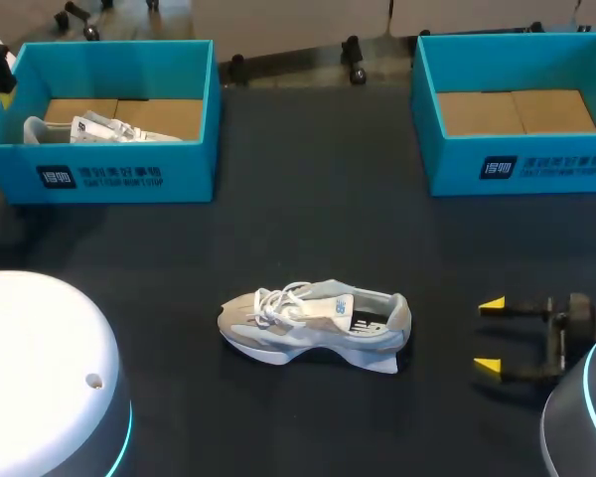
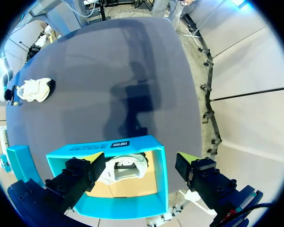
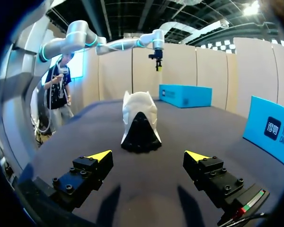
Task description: Take the shoe out of the shoebox, open the shoe tongue, remove and reinsert the insole, then place the shoe into the shoebox
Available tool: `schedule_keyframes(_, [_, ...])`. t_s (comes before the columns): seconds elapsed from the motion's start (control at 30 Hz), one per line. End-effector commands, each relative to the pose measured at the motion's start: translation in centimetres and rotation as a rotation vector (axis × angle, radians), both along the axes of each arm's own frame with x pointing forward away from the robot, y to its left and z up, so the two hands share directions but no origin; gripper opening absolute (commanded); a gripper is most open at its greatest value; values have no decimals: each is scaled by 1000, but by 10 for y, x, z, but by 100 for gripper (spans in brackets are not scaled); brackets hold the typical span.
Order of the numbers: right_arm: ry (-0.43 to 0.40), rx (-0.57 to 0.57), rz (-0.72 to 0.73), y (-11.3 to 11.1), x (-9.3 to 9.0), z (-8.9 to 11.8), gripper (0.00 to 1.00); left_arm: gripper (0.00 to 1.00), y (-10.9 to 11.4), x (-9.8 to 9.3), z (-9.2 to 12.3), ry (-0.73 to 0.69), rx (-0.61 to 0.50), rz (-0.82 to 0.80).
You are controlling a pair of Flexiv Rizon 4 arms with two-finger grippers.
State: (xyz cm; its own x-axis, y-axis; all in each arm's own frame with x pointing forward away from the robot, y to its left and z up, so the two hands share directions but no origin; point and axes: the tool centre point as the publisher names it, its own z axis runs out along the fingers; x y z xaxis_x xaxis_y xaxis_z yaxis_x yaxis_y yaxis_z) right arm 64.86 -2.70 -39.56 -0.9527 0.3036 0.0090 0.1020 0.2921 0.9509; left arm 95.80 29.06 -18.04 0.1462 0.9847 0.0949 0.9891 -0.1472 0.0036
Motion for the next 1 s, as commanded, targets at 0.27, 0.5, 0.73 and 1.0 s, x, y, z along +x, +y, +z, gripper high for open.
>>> schedule_keyframes(0.27, [-50, -14, -45, 32, -7, 6, 100, 100, 0, -1, 1, -2, 2, 0])
schedule_keyframes(0.5, [-21, -1, -62, 45, -5, 2, 100, 100, 0, -1, 1, -2, 2, 0])
schedule_keyframes(0.73, [-21, 29, -51, 62, 2, -1, 100, 100, 0, -1, 1, -2, 2, 0])
schedule_keyframes(1.0, [-21, 45, -35, 79, 7, -6, 100, 100, 0, -1, 1, -2, 2, 0])
